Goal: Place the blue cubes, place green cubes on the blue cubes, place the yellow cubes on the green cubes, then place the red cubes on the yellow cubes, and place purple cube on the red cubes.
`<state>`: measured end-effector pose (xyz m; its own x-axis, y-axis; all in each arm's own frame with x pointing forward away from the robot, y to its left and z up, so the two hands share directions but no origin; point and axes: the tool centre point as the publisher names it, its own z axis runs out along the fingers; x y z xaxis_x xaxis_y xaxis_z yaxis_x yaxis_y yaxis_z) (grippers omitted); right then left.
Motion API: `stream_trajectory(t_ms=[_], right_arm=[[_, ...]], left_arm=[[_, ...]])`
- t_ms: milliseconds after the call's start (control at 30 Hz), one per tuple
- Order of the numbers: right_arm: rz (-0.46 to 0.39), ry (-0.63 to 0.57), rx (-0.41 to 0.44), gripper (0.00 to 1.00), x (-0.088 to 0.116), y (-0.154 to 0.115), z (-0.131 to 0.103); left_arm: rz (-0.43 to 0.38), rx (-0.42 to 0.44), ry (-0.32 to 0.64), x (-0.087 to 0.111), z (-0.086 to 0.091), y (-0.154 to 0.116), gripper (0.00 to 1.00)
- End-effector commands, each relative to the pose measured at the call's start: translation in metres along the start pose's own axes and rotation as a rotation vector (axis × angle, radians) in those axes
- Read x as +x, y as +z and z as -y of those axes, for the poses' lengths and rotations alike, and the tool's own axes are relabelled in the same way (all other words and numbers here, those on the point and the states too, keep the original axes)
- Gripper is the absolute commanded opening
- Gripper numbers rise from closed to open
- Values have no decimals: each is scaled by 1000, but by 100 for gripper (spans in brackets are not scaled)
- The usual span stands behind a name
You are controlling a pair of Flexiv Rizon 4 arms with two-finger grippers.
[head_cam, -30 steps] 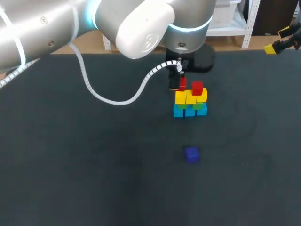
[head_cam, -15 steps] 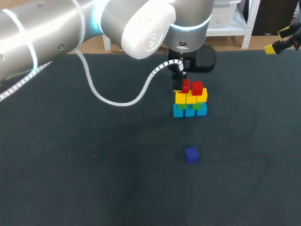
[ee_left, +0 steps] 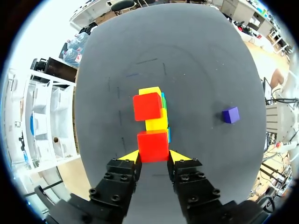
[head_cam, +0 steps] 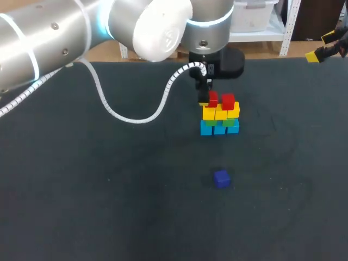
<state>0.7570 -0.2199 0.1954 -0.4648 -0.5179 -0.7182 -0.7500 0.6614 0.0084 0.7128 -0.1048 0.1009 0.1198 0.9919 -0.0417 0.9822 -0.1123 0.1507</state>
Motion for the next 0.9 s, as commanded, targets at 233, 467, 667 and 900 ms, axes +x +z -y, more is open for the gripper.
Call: stream_trajectory(t_ms=[233, 467, 667, 900], right_arm=[[3, -1, -5, 100, 0, 1, 1], [3, -1, -5, 100, 0, 1, 1], [3, -1, -5, 100, 0, 1, 1], [3, -1, -5, 100, 0, 1, 1]], left_arm=[[-7, 76, 13, -1, -5, -4, 0], [15, 114, 14, -4, -5, -4, 0], [28, 128, 6, -3, -5, -1, 0], [38, 137, 9, -5, -1, 3, 0]])
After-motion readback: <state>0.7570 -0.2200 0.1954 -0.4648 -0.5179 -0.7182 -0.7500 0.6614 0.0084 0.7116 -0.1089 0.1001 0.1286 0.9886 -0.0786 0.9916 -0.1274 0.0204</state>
